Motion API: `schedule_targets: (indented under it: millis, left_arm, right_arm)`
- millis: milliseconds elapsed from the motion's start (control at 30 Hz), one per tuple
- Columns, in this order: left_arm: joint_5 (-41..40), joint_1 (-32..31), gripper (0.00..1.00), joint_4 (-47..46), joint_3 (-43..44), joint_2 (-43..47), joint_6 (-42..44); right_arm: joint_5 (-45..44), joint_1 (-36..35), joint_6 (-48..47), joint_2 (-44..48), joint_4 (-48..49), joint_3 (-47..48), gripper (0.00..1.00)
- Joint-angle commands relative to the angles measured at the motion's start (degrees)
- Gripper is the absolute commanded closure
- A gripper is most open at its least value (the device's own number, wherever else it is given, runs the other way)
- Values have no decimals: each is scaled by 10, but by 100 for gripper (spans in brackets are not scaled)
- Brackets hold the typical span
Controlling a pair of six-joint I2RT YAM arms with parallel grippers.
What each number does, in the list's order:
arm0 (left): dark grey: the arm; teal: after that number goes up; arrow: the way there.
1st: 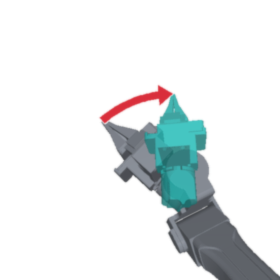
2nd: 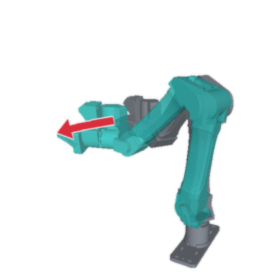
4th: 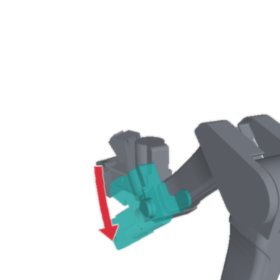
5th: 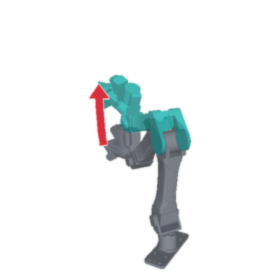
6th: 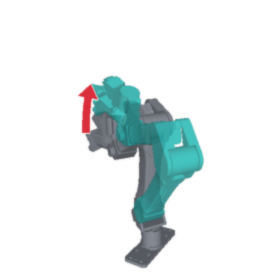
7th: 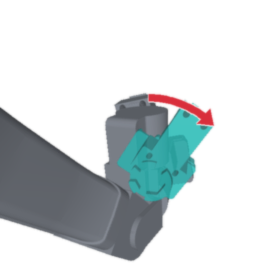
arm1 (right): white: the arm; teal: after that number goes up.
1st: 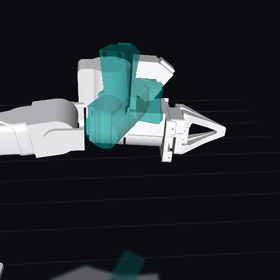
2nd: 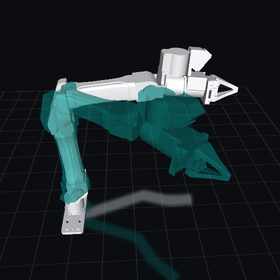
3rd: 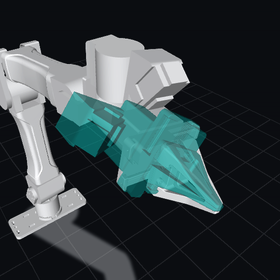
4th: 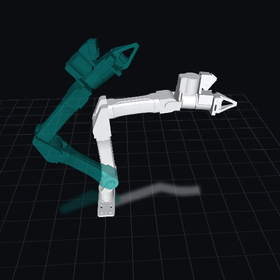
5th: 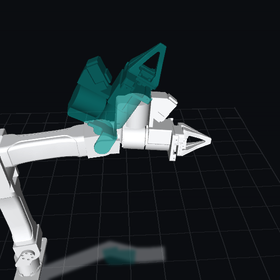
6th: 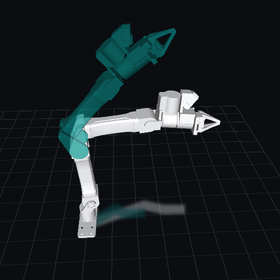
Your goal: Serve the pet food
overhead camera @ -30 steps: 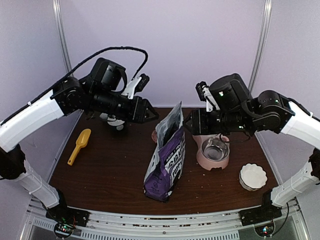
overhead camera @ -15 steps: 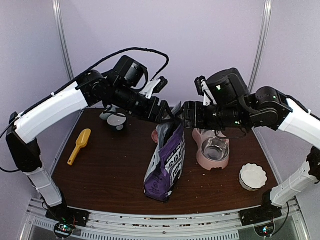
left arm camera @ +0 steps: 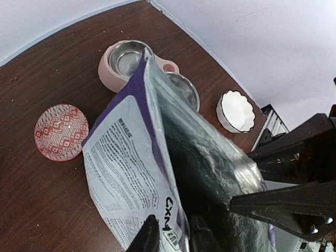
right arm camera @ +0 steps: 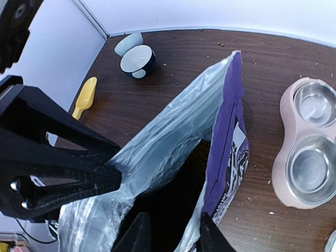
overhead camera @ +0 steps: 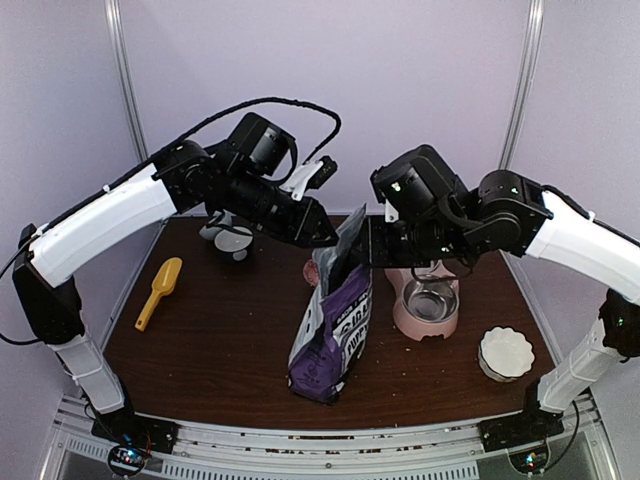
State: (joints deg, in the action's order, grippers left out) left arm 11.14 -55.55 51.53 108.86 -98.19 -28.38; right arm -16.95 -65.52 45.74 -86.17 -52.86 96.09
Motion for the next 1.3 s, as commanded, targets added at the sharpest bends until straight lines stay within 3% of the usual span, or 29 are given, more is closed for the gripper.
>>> schedule_targets:
  millis: [0, 133, 200, 467, 600, 867, 1067, 1133, 1167, 1233, 1267]
  left_arm:
    - [-1, -2, 83, -4, 2, 8, 14]
    - [-11, -3, 100, 6, 4, 5, 15]
    - [-39, -4, 100, 22, 11, 7, 21]
    - [-247, -5, 100, 163, 122, 11, 43]
    - [-302, -5, 100, 209, 131, 21, 22]
    - [-302, 9, 100, 202, 49, 30, -22]
    - [-246, 9, 100, 125, 20, 50, -16]
    - [-224, 9, 92, 90, 7, 63, -9]
    - [-216, 9, 85, 76, 1, 69, -4]
    - [-215, 8, 75, 53, -6, 85, 14]
    - [-235, 3, 65, 47, -7, 96, 21]
  right_arm:
    - [-23, 0, 4, 3, -26, 15, 76]
    - [-27, 0, 3, 1, -33, 17, 93]
    - [-34, 0, 1, 0, -44, 20, 100]
    - [-94, 18, -52, -5, -136, 123, 100]
    - [-96, 23, -57, 7, -129, 124, 100]
    - [-45, 26, -33, -12, -67, 48, 100]
    - [-25, 26, -38, -22, -45, 52, 100]
    - [-24, 26, -44, -17, -37, 56, 100]
    - [-21, 26, -48, -14, -30, 56, 96]
    - [-3, 26, -67, -2, -6, 53, 58]
    - [8, 26, -78, 4, 4, 53, 42]
